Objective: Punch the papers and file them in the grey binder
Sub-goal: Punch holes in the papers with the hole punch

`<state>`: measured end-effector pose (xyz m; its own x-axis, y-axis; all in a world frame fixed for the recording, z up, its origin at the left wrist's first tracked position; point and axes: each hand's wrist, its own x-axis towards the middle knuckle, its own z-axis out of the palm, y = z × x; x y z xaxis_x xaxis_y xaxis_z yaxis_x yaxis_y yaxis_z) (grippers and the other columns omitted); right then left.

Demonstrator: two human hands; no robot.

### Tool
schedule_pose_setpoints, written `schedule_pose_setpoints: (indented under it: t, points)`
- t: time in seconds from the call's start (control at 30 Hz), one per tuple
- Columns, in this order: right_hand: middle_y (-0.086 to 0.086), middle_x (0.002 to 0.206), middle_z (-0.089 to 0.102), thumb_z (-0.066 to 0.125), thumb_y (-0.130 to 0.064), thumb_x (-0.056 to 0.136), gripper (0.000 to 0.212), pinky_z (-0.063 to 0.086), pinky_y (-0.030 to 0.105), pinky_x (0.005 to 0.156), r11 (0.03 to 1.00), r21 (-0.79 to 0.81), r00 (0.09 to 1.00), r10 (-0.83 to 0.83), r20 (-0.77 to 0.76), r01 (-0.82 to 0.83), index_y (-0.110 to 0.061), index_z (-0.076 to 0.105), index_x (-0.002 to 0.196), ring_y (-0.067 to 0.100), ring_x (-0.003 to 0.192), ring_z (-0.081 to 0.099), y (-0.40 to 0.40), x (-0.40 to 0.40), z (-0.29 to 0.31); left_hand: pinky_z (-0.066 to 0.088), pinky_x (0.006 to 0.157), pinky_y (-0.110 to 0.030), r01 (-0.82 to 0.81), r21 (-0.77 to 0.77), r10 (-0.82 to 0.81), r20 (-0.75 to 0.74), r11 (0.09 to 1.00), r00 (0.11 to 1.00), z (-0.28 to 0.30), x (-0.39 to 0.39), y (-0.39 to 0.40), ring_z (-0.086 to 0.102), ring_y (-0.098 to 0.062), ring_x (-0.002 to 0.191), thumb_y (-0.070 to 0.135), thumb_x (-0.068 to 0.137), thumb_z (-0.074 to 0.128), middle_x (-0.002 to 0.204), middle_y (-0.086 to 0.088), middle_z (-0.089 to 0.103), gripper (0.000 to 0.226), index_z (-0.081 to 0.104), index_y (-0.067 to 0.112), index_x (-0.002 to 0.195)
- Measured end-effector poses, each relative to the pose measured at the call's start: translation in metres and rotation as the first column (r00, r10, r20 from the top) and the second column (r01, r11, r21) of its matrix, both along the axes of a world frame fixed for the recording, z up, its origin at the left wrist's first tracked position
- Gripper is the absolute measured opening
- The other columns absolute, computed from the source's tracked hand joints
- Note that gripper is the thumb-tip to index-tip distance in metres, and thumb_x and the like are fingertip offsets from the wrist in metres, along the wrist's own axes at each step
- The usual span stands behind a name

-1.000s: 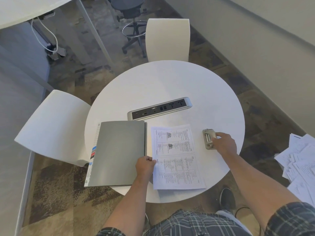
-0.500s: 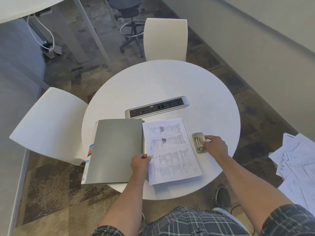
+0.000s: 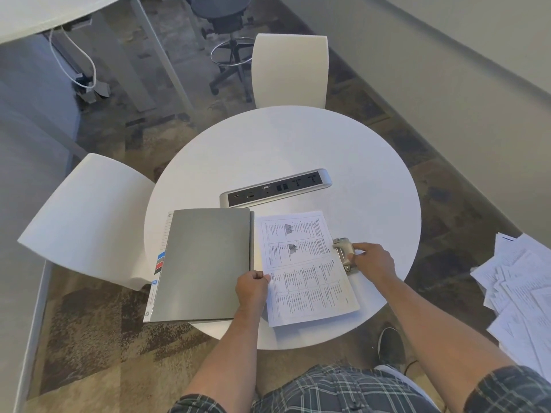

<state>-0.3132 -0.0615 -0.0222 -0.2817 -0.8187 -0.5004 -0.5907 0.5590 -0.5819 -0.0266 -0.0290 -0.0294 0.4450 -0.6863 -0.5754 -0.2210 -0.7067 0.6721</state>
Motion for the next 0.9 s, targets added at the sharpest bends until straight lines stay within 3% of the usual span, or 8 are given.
schedule_pose_setpoints:
  t: [0.1, 0.27, 0.47, 0.9]
  points:
    - [-0.003, 0.091, 0.075, 0.065, -0.021, 0.090, 0.029, 0.053, 0.029, 0.065, 1.000, -0.003, 1.000, 0.002, -0.004, -0.002, -0.034, 0.075, 0.114, 0.019, 0.074, 0.069, -0.0003, -0.0008, -0.0007, 0.055, 0.073, -0.031, -0.002, 0.009, 0.002, 0.033, 1.000, 0.999, -0.0006, 0.0004, -0.0003, 0.067, -0.023, 0.078, 0.011, 0.089, 0.073, 0.077, 0.001, 0.070, 0.021, 0.066, 0.014, 0.070]
    - [-0.003, 0.088, 0.072, 0.067, -0.023, 0.090, 0.027, 0.049, 0.027, 0.064, 1.000, -0.013, 1.000, 0.005, 0.002, -0.005, -0.032, 0.074, 0.115, 0.018, 0.073, 0.067, 0.0000, 0.0003, 0.0009, 0.048, 0.070, -0.028, 0.024, 0.003, -0.024, 0.074, 1.000, 0.997, 0.0005, 0.0021, 0.0004, 0.065, -0.022, 0.079, 0.012, 0.091, 0.070, 0.077, 0.002, 0.069, 0.018, 0.067, 0.012, 0.073]
    - [-0.001, 0.100, 0.076, 0.070, -0.029, 0.092, 0.029, 0.053, 0.031, 0.073, 1.000, -0.015, 1.000, -0.015, 0.023, 0.016, -0.032, 0.072, 0.121, 0.019, 0.081, 0.070, 0.0008, -0.0012, -0.0022, 0.044, 0.069, -0.025, 0.030, -0.019, -0.027, 0.110, 0.999, 0.994, 0.0026, 0.0024, 0.0032, 0.063, -0.021, 0.078, 0.009, 0.092, 0.070, 0.080, -0.001, 0.068, 0.010, 0.071, 0.008, 0.082]
    - [-0.002, 0.090, 0.071, 0.067, -0.026, 0.094, 0.028, 0.051, 0.029, 0.069, 0.999, -0.031, 1.000, 0.009, 0.008, -0.008, -0.030, 0.072, 0.122, 0.018, 0.078, 0.069, 0.0020, -0.0009, -0.0035, 0.048, 0.072, -0.030, -0.031, -0.004, 0.031, 0.067, 1.000, 0.997, -0.0016, 0.0068, 0.0072, 0.062, -0.022, 0.078, 0.010, 0.091, 0.072, 0.075, 0.002, 0.066, 0.025, 0.063, 0.016, 0.068]
